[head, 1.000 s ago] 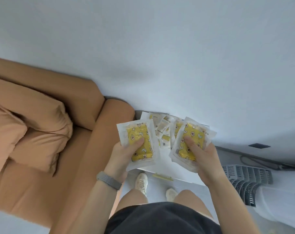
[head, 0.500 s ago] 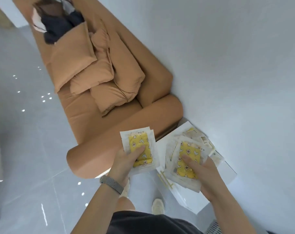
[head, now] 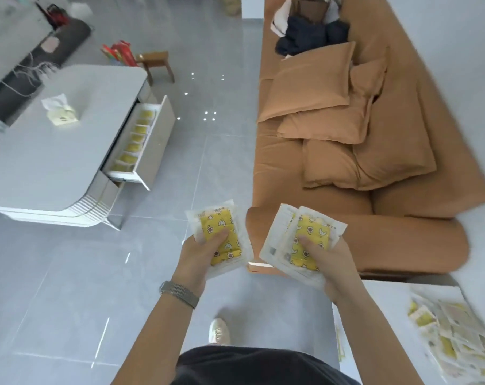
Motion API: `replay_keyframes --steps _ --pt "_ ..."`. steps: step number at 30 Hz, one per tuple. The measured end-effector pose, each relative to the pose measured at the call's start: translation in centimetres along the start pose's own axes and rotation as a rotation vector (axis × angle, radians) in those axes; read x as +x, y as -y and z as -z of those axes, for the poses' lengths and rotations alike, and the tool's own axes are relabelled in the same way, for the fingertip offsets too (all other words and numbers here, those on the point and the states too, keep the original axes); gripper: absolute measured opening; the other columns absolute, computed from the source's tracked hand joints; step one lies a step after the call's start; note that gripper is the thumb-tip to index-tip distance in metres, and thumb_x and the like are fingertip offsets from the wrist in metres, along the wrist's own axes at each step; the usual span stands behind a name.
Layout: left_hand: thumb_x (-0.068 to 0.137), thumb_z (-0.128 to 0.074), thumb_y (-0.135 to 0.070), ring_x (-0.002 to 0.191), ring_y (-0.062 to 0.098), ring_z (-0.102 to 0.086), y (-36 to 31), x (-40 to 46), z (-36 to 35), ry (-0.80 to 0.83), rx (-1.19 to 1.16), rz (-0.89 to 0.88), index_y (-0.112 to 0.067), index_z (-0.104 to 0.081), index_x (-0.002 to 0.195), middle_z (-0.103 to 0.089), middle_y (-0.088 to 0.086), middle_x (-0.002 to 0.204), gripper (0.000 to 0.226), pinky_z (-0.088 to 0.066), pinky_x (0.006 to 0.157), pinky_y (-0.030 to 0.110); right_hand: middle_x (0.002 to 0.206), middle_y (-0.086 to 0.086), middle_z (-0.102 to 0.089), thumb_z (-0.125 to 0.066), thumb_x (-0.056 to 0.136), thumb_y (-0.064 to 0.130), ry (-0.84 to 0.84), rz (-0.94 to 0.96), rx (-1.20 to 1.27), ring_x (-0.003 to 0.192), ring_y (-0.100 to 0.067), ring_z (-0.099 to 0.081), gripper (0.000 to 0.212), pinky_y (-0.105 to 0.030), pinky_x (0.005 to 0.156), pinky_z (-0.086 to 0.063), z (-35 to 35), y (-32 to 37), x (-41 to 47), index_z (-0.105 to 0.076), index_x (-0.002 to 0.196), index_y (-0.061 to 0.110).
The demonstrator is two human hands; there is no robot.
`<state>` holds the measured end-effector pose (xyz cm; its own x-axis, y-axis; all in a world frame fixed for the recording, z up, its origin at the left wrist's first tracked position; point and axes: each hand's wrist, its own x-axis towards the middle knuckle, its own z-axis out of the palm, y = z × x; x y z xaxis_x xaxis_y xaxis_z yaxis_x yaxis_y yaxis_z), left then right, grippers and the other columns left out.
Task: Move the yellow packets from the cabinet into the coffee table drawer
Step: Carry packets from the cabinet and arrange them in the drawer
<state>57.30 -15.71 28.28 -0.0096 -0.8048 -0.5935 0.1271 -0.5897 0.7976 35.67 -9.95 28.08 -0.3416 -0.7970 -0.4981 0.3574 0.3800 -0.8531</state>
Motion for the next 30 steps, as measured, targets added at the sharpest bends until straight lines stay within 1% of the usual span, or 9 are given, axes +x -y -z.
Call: replay_keyframes --steps 3,8,11,13,16,18,21,25,30 --pt "0.088 -0.069 -0.017 0.081 0.019 -0.073 -1.8 1.6 7.2 -0.105 -0.045 -0.015 -0.012 -0.072 0.096 -0.076 0.004 0.091 0.01 -0.057 0.071 0.03 0.1 -0.005 -0.076 -0.064 0.09 0.0 0.073 -0.026 -0.035 0.092 -0.021 -0.073 0.024 -0.03 0.065 -0.059 -7.1 -1.4 1.4 -0.067 0.113 0.008" --pt "0.089 -0.067 -0.015 0.08 0.018 -0.073 -3.7 3.9 15.2 -0.211 -0.152 0.003 -0.011 -0.071 0.1 -0.076 0.004 0.091 0.013 -0.056 0.077 0.034 0.103 -0.007 -0.075 -0.069 0.088 0.006 0.105 -0.066 -0.122 0.099 -0.028 -0.071 0.022 -0.044 0.084 -0.058 -16.0 -2.2 3.4 -0.069 0.11 0.01" --pt "0.09 -0.066 -0.015 0.083 0.021 -0.073 -4.6 6.1 17.4 -0.243 -0.201 0.032 -0.01 -0.071 0.101 -0.076 0.006 0.093 0.013 -0.056 0.08 0.036 0.1 -0.004 -0.076 -0.069 0.088 0.006 0.12 -0.067 -0.179 0.096 -0.024 -0.072 0.021 -0.04 0.082 -0.059 -19.3 -1.5 5.2 -0.069 0.109 0.012" --pt "0.09 -0.066 -0.015 0.087 0.023 -0.072 -5.1 7.9 18.1 -0.258 -0.224 0.049 -0.009 -0.071 0.103 -0.075 0.007 0.096 0.015 -0.056 0.08 0.036 0.099 -0.004 -0.076 -0.069 0.088 0.007 0.123 -0.071 -0.199 0.094 -0.024 -0.072 0.02 -0.042 0.08 -0.059 -21.0 -1.0 7.0 -0.07 0.107 0.013" --pt "0.089 -0.067 -0.016 0.091 0.025 -0.071 -6.5 11.3 18.2 -0.26 -0.248 0.074 -0.007 -0.07 0.106 -0.075 0.01 0.1 0.019 -0.055 0.079 0.036 0.094 0.001 -0.077 -0.069 0.088 0.008 0.113 -0.066 -0.23 0.085 -0.016 -0.074 0.017 -0.029 0.068 -0.06 -22.9 0.1 10.5 -0.07 0.101 0.019" --pt "0.089 -0.067 -0.016 0.091 0.025 -0.071 -7.9 14.0 17.9 -0.249 -0.265 0.079 -0.008 -0.07 0.106 -0.075 0.009 0.1 0.018 -0.055 0.08 0.036 0.092 0.002 -0.077 -0.07 0.087 0.008 0.112 -0.076 -0.23 0.082 -0.015 -0.074 0.017 -0.026 0.064 -0.059 -24.1 1.2 13.2 -0.07 0.101 0.019" --pt "0.089 -0.067 -0.015 0.088 0.023 -0.072 -10.8 18.7 17.2 -0.247 -0.274 0.07 -0.009 -0.07 0.105 -0.075 0.007 0.097 0.017 -0.055 0.079 0.035 0.092 0.001 -0.077 -0.071 0.086 0.009 0.101 -0.078 -0.234 0.081 -0.015 -0.074 0.018 -0.03 0.069 -0.058 -26.0 3.2 18.3 -0.07 0.101 0.019" --pt "0.089 -0.067 -0.015 0.081 0.018 -0.073 -15.7 25.5 15.7 -0.254 -0.286 0.051 -0.01 -0.071 0.101 -0.076 0.004 0.09 0.013 -0.057 0.072 0.032 0.093 0.003 -0.077 -0.071 0.087 0.01 0.116 -0.082 -0.244 0.086 -0.017 -0.073 0.018 -0.036 0.078 -0.058 -28.8 6.9 25.2 -0.07 0.101 0.021" --pt "0.089 -0.067 -0.012 0.088 0.024 -0.071 -22.3 32.5 13.7 -0.288 -0.333 0.001 -0.013 -0.071 0.098 -0.076 0.004 0.092 0.01 -0.056 0.081 0.039 0.101 -0.006 -0.075 -0.071 0.087 0.009 0.226 -0.108 -0.313 0.095 -0.027 -0.072 0.021 -0.046 0.088 -0.057 -33.4 11.3 32.7 -0.07 0.107 0.014"
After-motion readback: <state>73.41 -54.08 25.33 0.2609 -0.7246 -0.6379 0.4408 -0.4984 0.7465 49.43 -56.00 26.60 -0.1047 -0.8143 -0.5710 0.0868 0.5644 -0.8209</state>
